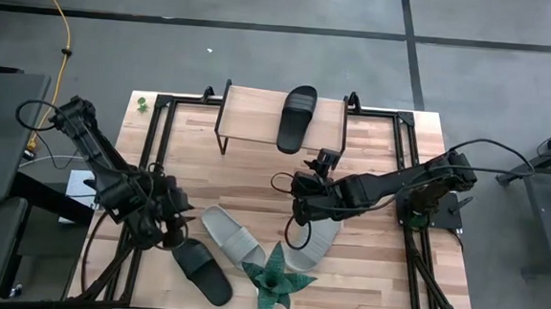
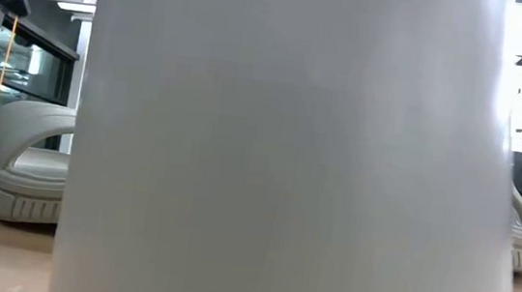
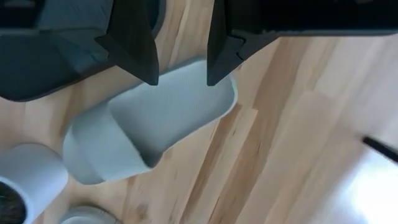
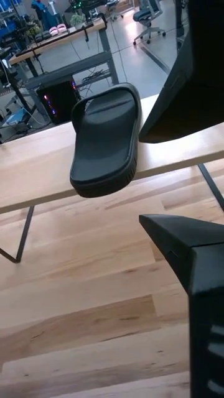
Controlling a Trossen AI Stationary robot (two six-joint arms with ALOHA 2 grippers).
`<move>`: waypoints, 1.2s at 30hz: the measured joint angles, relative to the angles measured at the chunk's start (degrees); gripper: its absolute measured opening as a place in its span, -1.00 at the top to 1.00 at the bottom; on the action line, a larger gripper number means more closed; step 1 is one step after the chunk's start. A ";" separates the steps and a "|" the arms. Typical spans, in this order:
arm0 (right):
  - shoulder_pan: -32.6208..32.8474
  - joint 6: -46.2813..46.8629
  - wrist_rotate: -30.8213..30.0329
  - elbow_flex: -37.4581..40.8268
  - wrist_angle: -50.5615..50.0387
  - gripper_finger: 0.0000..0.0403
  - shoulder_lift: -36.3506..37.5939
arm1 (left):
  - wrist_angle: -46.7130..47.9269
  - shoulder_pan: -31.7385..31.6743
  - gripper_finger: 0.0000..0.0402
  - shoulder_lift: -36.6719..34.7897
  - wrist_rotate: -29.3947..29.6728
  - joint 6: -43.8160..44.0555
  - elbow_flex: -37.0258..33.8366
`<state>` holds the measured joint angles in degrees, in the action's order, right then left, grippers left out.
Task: Pick and place slides into the shelf
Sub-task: Put the black slipper on the shelf
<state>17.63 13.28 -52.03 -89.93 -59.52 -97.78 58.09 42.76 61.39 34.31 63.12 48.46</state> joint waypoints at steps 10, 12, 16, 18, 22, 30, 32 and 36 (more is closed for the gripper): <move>0.00 0.17 0.00 0.00 0.24 0.05 0.02 | -11.75 0.00 0.38 -12.55 -5.37 3.75 -12.75; 0.00 0.17 -0.02 0.00 0.26 0.05 0.02 | -13.07 0.00 0.38 -14.68 -6.62 3.76 -14.41; 0.00 0.19 -0.02 0.00 0.32 0.05 0.02 | -15.88 0.00 0.38 -17.52 -10.33 3.56 -16.46; 0.00 0.17 0.00 0.00 0.32 0.05 0.04 | -16.81 0.02 0.38 -18.14 -11.51 3.89 -17.31; 0.00 0.20 0.07 0.00 0.46 0.05 0.04 | -17.62 0.00 0.38 -18.85 -14.22 5.72 -19.28; 0.02 0.83 0.28 0.00 0.57 0.05 0.04 | -23.40 0.02 0.38 -19.06 -19.29 7.10 -23.87; 0.02 0.83 0.28 0.00 0.67 0.05 0.04 | -24.82 0.02 0.38 -19.25 -20.34 7.53 -24.74; 0.02 0.83 0.42 0.00 0.67 0.05 0.04 | -28.66 0.02 0.38 -19.70 -22.70 7.93 -26.87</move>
<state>17.65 14.11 -51.62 -89.93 -58.85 -97.73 29.43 42.78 41.68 11.61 71.05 21.59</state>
